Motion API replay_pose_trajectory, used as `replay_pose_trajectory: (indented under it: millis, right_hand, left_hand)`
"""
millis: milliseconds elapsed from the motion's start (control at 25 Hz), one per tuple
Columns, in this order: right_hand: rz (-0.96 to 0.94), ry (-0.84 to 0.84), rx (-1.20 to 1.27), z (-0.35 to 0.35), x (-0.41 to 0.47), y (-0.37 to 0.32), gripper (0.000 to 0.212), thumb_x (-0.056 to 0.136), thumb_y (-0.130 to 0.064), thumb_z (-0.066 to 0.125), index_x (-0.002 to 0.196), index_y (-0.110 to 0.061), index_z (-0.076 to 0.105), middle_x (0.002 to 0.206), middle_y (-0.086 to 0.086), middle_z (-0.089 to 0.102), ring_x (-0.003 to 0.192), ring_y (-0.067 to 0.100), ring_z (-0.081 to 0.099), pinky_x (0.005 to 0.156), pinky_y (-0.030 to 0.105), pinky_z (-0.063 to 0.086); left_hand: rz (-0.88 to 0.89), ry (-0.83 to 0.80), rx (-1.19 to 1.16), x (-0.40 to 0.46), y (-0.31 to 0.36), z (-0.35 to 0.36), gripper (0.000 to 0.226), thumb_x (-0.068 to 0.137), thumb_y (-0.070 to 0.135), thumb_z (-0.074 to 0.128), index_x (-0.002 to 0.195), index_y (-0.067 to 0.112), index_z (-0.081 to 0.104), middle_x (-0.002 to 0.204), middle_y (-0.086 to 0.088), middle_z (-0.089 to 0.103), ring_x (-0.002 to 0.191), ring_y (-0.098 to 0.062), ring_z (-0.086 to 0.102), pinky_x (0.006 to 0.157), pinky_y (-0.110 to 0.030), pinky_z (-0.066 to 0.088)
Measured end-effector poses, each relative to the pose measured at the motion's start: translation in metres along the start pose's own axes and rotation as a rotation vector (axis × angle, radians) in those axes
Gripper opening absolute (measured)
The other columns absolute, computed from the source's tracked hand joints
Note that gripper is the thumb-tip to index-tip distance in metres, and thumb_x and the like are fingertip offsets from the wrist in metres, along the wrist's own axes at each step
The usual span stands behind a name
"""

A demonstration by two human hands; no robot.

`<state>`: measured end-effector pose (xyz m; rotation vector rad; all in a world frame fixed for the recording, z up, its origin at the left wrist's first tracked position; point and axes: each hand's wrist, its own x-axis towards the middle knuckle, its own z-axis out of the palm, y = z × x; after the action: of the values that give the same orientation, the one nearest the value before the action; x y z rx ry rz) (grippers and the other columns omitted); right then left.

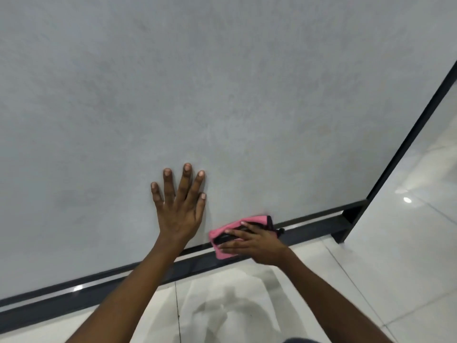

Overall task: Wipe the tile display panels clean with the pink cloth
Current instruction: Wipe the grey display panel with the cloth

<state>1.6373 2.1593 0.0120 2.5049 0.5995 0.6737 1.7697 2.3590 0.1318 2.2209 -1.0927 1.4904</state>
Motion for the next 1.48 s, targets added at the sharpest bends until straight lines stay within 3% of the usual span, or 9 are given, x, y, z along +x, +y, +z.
replay_pose_trajectory:
  millis: [200, 360, 520, 640, 880, 1200, 1280, 1360, 1480]
  right_hand:
    - [0.136, -0.042, -0.120, -0.050, -0.072, 0.110, 0.090, 0.078, -0.023, 0.050, 0.155, -0.037, 0.007, 0.154, -0.017, 0.031, 0.150, 0.021, 0.007, 0.121, 0.045, -0.002]
    - [0.378, 0.277, -0.043, -0.179, -0.012, 0.236, 0.071, 0.094, -0.044, 0.041, 0.156, -0.028, 0.011, 0.163, -0.010, 0.005, 0.150, 0.032, 0.004, 0.118, 0.051, 0.011]
    - [0.572, 0.642, -0.048, -0.316, 0.110, 0.300, 0.072, 0.087, -0.034, 0.049, 0.148, -0.001, 0.029, 0.162, 0.006, 0.012, 0.148, 0.032, 0.004, 0.119, 0.047, 0.013]
    - [0.423, 0.673, -0.146, -0.355, 0.168, 0.303, 0.069, 0.086, -0.034, 0.050, 0.141, 0.006, 0.042, 0.150, 0.027, 0.034, 0.146, 0.036, 0.012, 0.120, 0.046, 0.012]
    - [0.169, 0.487, -0.259, -0.330, 0.125, 0.325, 0.069, 0.093, -0.044, 0.039, 0.150, -0.006, 0.029, 0.156, 0.016, 0.027, 0.146, 0.043, 0.017, 0.121, 0.048, 0.010]
    - [0.975, 1.051, 0.259, -0.468, 0.076, 0.541, 0.075, 0.084, -0.034, 0.049, 0.153, -0.015, 0.027, 0.162, 0.009, 0.018, 0.149, 0.032, 0.011, 0.120, 0.041, 0.018]
    - [0.882, 1.106, 0.194, -0.486, 0.108, 0.533, 0.071, 0.085, -0.028, 0.054, 0.151, -0.015, 0.033, 0.160, 0.008, 0.020, 0.147, 0.034, 0.018, 0.115, 0.035, 0.024]
    - [0.575, 1.087, 0.058, -0.466, 0.143, 0.496, 0.066, 0.084, -0.029, 0.055, 0.145, -0.004, 0.043, 0.154, 0.015, 0.033, 0.143, 0.040, 0.027, 0.116, 0.041, 0.026]
    - [0.049, 0.734, -0.078, -0.382, 0.160, 0.389, 0.067, 0.078, -0.033, 0.060, 0.139, -0.006, 0.052, 0.148, 0.016, 0.044, 0.143, 0.039, 0.029, 0.116, 0.053, 0.024]
  left_hand:
    - [-0.081, -0.028, -0.141, 0.041, 0.009, -0.028, 0.067, 0.100, 0.031, 0.034, 0.155, 0.030, -0.004, 0.162, 0.005, -0.014, 0.149, -0.021, -0.013, 0.118, -0.048, -0.010]
    - [-0.128, 0.043, -0.163, 0.146, 0.012, -0.060, 0.058, 0.102, 0.032, 0.028, 0.156, 0.026, 0.007, 0.163, 0.004, -0.007, 0.150, -0.020, -0.010, 0.119, -0.046, -0.009]
    - [-0.109, 0.186, -0.192, 0.278, -0.003, -0.112, 0.054, 0.102, 0.034, 0.030, 0.154, 0.020, 0.024, 0.162, -0.003, 0.017, 0.150, -0.025, 0.007, 0.118, -0.047, -0.005]
    - [-0.138, 0.309, -0.289, 0.379, -0.016, -0.153, 0.053, 0.101, 0.036, 0.030, 0.152, 0.021, 0.032, 0.159, -0.002, 0.026, 0.148, -0.027, 0.016, 0.118, -0.046, -0.001]
    - [-0.159, 0.295, -0.053, 0.451, -0.005, -0.158, 0.058, 0.102, 0.041, 0.021, 0.156, 0.026, 0.006, 0.164, 0.002, 0.002, 0.150, -0.031, -0.002, 0.115, -0.058, -0.006]
    - [-0.151, 0.347, 0.092, 0.441, 0.003, -0.141, 0.058, 0.101, 0.040, 0.025, 0.156, 0.024, 0.016, 0.163, 0.000, 0.010, 0.150, -0.029, 0.001, 0.117, -0.056, -0.002]
    - [-0.154, 0.340, 0.075, 0.440, 0.002, -0.142, 0.056, 0.101, 0.039, 0.023, 0.155, 0.023, 0.019, 0.163, 0.001, 0.013, 0.150, -0.028, 0.002, 0.118, -0.054, -0.003]
    - [-0.148, 0.340, 0.017, 0.440, 0.003, -0.146, 0.055, 0.102, 0.037, 0.019, 0.154, 0.021, 0.024, 0.162, 0.002, 0.016, 0.150, -0.025, 0.004, 0.118, -0.051, -0.004]
    - [-0.189, 0.353, -0.142, 0.429, 0.003, -0.151, 0.053, 0.102, 0.033, 0.019, 0.152, 0.017, 0.029, 0.161, 0.000, 0.020, 0.150, -0.022, 0.008, 0.120, -0.047, -0.001]
